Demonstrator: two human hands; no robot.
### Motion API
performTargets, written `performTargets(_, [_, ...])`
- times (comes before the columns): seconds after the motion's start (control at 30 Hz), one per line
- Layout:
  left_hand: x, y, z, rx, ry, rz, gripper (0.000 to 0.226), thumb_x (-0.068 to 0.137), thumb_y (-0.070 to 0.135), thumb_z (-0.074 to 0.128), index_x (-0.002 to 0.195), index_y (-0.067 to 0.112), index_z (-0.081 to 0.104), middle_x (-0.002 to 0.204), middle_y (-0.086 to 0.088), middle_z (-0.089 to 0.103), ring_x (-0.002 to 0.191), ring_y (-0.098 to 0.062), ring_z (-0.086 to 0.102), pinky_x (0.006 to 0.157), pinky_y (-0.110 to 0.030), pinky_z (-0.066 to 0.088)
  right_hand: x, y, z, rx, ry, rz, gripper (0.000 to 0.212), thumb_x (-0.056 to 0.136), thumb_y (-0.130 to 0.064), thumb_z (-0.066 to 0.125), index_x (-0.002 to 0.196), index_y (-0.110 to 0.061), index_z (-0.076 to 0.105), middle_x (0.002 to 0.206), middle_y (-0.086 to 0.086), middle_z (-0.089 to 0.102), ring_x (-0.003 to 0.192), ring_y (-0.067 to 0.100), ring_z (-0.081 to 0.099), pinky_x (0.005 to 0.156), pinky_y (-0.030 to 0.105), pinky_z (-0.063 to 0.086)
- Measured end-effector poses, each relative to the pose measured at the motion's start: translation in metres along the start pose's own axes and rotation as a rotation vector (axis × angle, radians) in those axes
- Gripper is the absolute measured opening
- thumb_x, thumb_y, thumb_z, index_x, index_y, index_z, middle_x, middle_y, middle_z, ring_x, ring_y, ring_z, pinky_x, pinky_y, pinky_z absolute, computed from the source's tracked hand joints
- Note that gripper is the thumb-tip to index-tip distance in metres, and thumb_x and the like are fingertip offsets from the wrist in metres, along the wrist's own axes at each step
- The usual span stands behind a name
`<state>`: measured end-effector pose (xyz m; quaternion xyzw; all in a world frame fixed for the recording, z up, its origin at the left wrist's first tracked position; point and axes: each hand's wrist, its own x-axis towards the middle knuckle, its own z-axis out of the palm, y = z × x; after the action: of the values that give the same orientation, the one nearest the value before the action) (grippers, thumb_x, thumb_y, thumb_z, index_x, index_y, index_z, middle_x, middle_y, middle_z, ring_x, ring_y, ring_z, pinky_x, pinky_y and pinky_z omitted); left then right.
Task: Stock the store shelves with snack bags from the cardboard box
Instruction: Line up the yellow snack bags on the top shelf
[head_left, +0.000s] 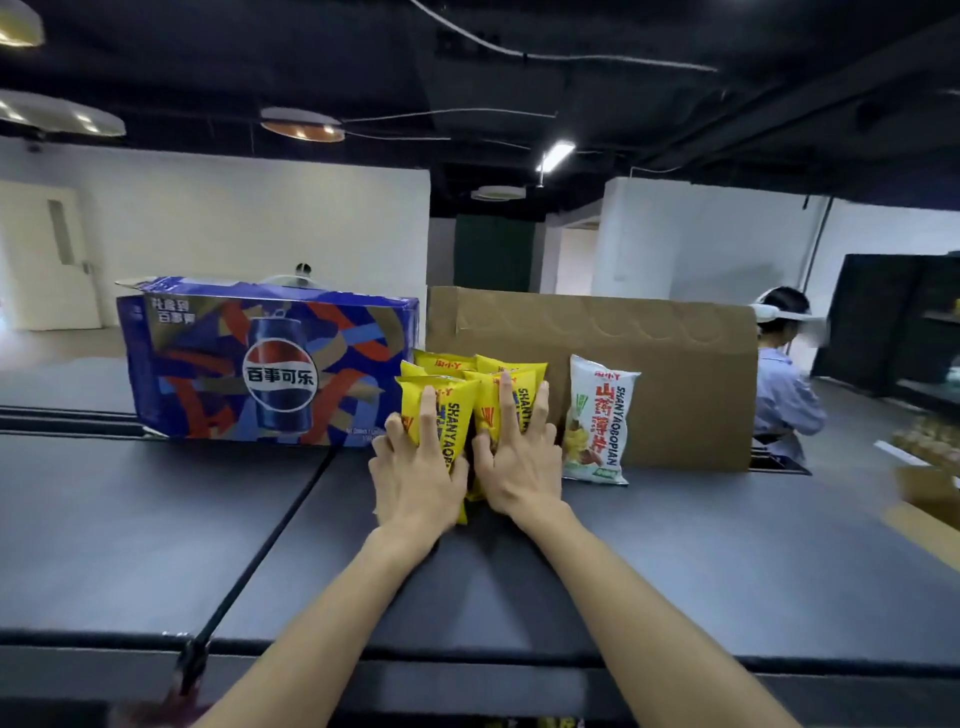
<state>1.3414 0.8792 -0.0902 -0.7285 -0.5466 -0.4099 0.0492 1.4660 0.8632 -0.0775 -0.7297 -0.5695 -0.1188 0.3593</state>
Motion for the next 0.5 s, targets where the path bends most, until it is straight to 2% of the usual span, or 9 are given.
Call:
performTargets(0.17, [-0.006,0.001,-0.006,-0.093,-0.097,-0.030,0.090,0.093,0.051,0.045,0.149,0.031,-0.021,0.148,-0.020,0.013,0.124,-0.042,0.032,0.098,-0.054,0.036,-0.005,-0.004,-0.003,0.046,-0.126,0.136,0.076,0.098,-0.046,0.035,0.150,-0.043,-0.019,0.162,0.014,-0.017,0.129,0.043,0.035,0.107,0.055,0.025])
performTargets(0.27, [-0.009,0.003,-0.015,-0.166,-0.169,-0.033,0.095,0.091,0.047,0.048,0.147,0.034,-0.028,0.155,-0.018,0.002,0.134,-0.043,0.024,0.106,-0.055,0.029,-0.006,-0.008,-0.010,0.021,-0.165,0.143,0.075,0.100,-0.044,0.035,0.151,-0.041,-0.020,0.161,0.017,-0.015,0.128,0.045,0.039,0.106,0.053,0.027])
performTargets(0.37, [-0.019,0.002,-0.024,-0.141,-0.235,-0.051,0.103,0.086,0.048,0.054,0.146,0.035,-0.029,0.157,-0.020,-0.006,0.141,-0.042,0.013,0.113,-0.056,0.019,-0.011,-0.007,-0.019,0.040,-0.208,0.166,0.074,0.101,-0.047,0.036,0.152,-0.039,-0.016,0.161,0.018,-0.014,0.134,0.050,0.032,0.110,0.051,0.026])
performTargets(0.5, [-0.040,0.005,-0.036,-0.057,-0.252,-0.008,0.105,0.082,0.051,0.058,0.150,0.035,-0.020,0.156,-0.022,-0.008,0.143,-0.044,0.007,0.115,-0.057,0.017,-0.030,0.002,-0.033,0.067,-0.269,0.155,0.075,0.099,-0.042,0.042,0.154,-0.040,-0.009,0.162,0.019,-0.006,0.142,0.047,0.020,0.114,0.051,0.022])
